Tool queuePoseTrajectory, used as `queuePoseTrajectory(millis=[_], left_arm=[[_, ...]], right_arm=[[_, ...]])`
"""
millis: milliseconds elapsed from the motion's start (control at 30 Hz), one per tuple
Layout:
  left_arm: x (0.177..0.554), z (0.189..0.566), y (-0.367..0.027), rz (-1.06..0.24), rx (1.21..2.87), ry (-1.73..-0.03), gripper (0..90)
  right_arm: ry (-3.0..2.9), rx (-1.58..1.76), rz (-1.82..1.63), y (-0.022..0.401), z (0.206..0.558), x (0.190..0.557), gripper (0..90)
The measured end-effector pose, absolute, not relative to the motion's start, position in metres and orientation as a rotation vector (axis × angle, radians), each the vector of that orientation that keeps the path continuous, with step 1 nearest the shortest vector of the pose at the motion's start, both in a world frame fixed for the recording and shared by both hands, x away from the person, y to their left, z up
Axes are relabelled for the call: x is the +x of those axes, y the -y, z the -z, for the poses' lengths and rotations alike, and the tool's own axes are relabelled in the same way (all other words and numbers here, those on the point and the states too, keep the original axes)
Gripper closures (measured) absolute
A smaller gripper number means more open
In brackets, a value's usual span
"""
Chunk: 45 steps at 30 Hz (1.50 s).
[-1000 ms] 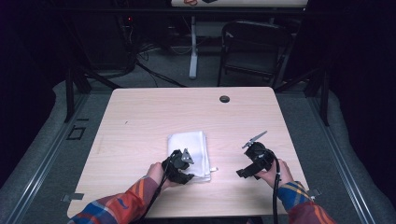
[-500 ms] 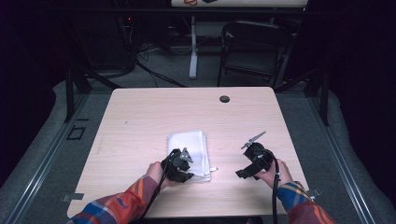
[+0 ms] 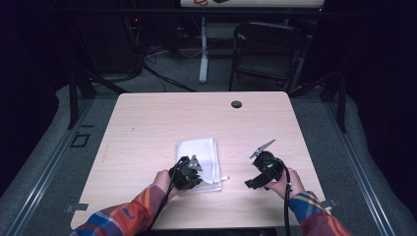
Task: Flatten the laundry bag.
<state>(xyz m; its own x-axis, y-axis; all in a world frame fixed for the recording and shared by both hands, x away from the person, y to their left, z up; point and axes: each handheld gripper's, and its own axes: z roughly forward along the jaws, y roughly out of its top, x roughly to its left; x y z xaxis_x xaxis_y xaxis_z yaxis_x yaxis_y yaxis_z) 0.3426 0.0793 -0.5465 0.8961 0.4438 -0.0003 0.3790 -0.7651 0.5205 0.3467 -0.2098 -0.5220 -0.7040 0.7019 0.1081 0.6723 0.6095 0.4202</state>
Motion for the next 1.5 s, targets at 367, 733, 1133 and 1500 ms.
queuePoseTrajectory(millis=[367,733,1133,1500], left_arm=[[0.342,0.542,-0.082,-0.183,2.507,-0.591,85.5],[0.342,0.539,-0.084,-0.192,2.488,-0.6,85.5],[0.342,0.538,-0.085,-0.205,2.482,-0.607,85.5],[0.343,0.537,-0.086,-0.209,2.472,-0.61,85.5]], right_arm=[[-2.817,1.025,-0.712,0.18,0.52,0.344,57.1],[-2.83,0.89,-0.75,0.147,0.526,0.341,88.2],[-2.849,0.798,-0.747,0.12,0.537,0.344,90.0],[-2.845,0.782,-0.719,0.106,0.549,0.349,90.0]])
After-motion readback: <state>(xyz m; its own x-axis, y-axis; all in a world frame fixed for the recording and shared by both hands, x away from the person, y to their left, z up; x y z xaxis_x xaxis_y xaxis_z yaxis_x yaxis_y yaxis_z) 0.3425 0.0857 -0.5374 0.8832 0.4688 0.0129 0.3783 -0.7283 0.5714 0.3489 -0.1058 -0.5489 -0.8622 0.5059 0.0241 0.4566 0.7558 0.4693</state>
